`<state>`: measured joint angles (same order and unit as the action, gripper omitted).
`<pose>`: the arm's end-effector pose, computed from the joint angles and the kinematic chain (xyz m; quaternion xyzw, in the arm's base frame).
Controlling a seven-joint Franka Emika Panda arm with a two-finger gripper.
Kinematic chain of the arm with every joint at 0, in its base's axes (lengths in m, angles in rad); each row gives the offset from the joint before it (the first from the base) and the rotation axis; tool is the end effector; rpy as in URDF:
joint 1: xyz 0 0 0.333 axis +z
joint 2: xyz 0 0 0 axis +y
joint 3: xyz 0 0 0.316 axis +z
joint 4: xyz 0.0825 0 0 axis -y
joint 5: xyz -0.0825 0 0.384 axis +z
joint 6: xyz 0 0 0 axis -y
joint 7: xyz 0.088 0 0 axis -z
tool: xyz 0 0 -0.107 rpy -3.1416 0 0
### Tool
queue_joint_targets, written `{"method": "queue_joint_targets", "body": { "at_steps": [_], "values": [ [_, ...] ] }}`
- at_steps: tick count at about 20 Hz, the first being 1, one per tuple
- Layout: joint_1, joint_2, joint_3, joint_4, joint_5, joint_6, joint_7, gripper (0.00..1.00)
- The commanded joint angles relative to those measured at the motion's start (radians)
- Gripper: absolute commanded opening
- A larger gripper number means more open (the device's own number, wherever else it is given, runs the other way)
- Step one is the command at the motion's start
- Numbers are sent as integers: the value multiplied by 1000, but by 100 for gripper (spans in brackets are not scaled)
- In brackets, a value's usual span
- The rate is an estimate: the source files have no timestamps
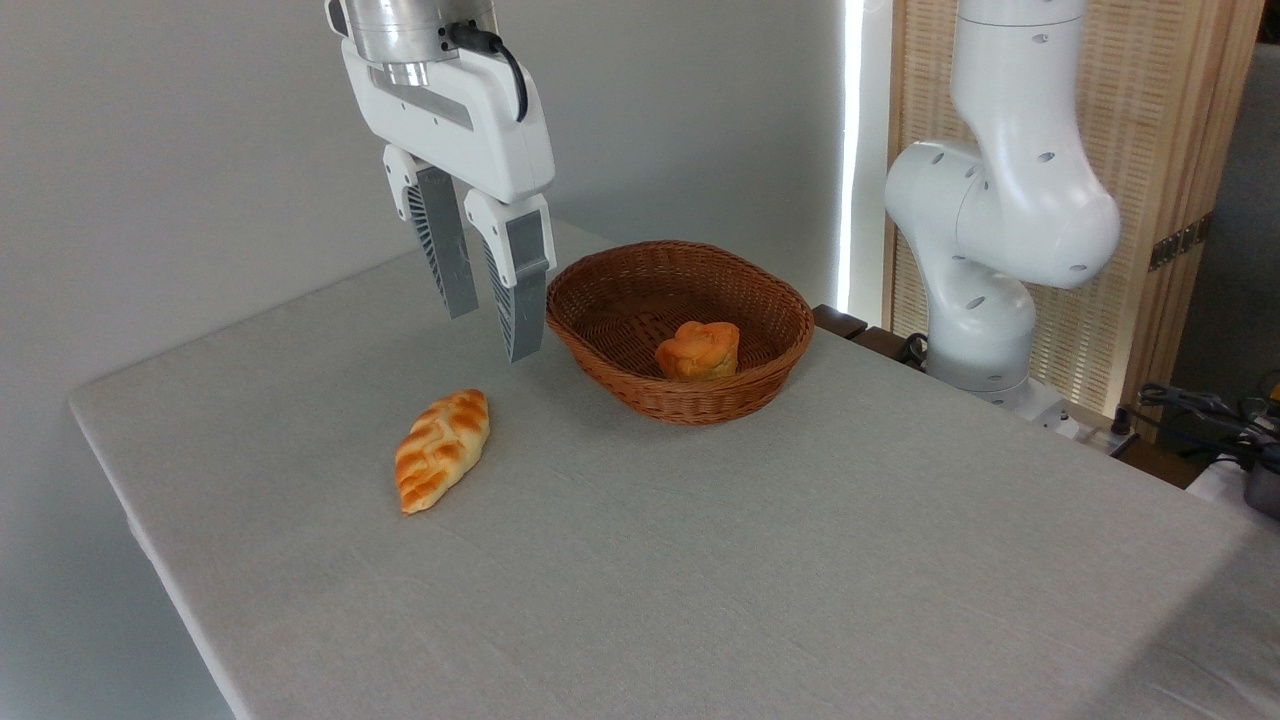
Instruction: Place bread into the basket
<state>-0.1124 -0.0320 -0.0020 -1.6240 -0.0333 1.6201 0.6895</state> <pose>0.5450 -0.0661 0.6214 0.9203 -0.3906 0.0182 0.0119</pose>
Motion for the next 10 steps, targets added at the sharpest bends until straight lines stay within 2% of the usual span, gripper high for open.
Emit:
{"method": "queue_joint_targets", "body": {
  "at_steps": [1, 10],
  "values": [
    [8, -3, -1, 10, -2, -8, 5, 100],
    [8, 0, 0, 6, -2, -8, -1, 100]
  ]
}}
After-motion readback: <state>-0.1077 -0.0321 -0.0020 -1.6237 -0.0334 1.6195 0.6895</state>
